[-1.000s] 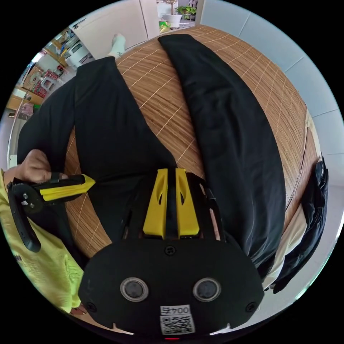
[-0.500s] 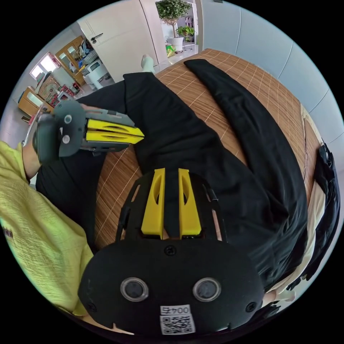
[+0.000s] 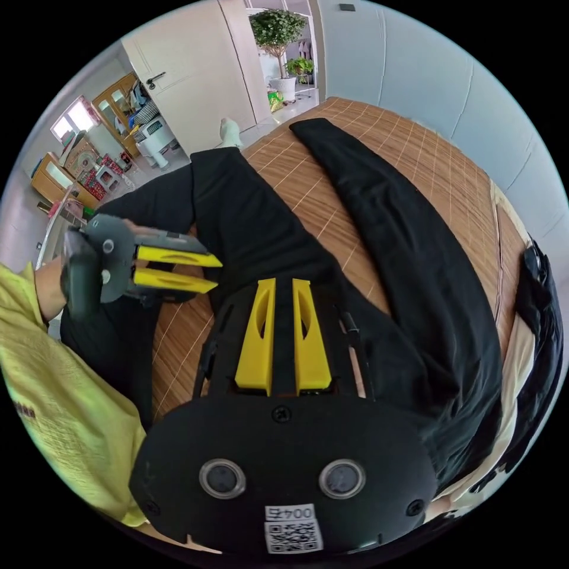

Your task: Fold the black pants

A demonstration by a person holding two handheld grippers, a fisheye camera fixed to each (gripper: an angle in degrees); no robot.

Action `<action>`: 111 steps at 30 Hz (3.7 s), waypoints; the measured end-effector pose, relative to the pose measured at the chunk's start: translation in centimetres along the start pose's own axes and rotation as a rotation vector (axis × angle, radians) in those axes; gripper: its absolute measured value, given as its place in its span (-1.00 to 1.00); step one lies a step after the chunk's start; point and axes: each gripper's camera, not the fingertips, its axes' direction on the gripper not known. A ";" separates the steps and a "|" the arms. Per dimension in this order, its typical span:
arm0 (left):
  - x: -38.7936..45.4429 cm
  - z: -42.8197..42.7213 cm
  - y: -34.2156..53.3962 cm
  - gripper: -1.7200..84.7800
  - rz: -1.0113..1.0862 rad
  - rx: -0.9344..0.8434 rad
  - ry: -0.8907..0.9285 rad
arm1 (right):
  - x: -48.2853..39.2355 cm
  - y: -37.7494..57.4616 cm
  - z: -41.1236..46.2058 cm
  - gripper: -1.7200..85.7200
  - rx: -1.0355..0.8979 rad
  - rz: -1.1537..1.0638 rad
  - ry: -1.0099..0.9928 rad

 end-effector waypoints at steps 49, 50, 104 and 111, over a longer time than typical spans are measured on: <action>-11.4 3.5 1.2 -0.80 -0.147 -0.116 0.141 | 3.6 -4.7 19.5 -0.95 -0.146 -0.134 0.096; -11.2 3.5 1.2 -0.80 -0.142 -0.115 0.130 | 4.9 -4.7 19.7 -0.95 -0.142 -0.066 0.031; -12.6 6.3 2.1 -0.95 -0.353 0.123 -0.075 | 44.4 47.9 13.6 -0.80 -0.280 0.821 0.030; -13.2 6.4 1.6 -0.95 -0.352 0.118 -0.075 | 46.9 48.6 15.0 -0.72 0.069 1.015 -0.010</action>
